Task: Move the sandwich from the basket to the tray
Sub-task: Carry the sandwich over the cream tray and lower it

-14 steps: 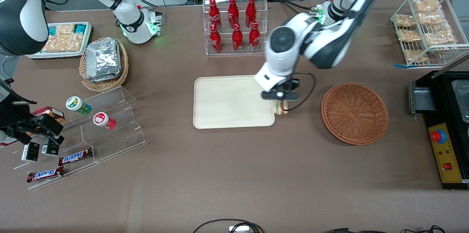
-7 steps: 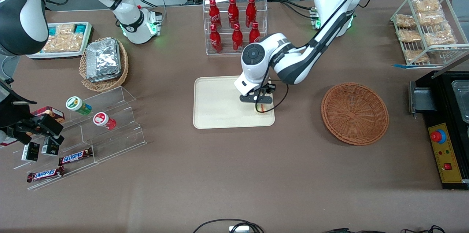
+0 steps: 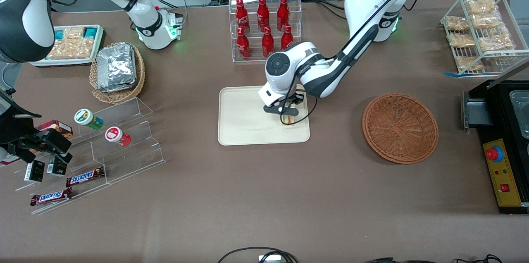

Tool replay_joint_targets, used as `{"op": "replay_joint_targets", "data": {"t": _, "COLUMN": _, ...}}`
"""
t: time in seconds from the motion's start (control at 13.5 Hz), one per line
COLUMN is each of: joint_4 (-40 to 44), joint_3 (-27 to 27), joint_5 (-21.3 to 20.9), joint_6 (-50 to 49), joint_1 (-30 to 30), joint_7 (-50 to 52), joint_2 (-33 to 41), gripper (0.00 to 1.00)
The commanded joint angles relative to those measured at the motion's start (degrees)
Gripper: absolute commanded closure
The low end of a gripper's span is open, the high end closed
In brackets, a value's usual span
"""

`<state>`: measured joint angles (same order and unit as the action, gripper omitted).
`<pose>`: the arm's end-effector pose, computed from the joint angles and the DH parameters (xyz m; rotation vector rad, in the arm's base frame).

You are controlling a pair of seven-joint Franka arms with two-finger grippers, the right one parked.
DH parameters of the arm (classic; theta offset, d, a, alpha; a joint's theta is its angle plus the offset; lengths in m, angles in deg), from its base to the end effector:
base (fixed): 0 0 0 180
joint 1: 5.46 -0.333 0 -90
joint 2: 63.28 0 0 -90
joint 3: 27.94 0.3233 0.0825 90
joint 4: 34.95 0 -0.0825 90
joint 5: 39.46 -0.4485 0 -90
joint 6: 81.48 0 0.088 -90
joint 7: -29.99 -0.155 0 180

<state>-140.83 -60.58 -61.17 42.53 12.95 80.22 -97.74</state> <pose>0.4362 -0.4999 0.1413 -3.0093 0.3060 0.1841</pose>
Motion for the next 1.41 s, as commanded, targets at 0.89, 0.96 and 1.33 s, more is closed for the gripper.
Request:
{"op": "replay_joint_targets", "data": {"t": 0.89, "joint_4": 8.40, "joint_3": 0.92, "joint_5": -0.44, "joint_6": -12.03, "joint_1": -6.70, "joint_7": 7.78, "joint_2": 5.89, "gripper": 0.01}}
{"op": "replay_joint_targets", "data": {"t": 0.96, "joint_4": 9.11, "joint_3": 0.92, "joint_5": -0.44, "joint_6": -13.26, "joint_1": -8.63, "joint_7": 7.78, "joint_2": 6.85, "gripper": 0.01}}
{"op": "replay_joint_targets", "data": {"t": 1.33, "joint_4": 10.25, "joint_3": 0.74, "joint_5": -0.26, "joint_6": -18.19, "joint_1": -17.42, "joint_7": 6.29, "joint_2": 12.64, "gripper": 0.00}}
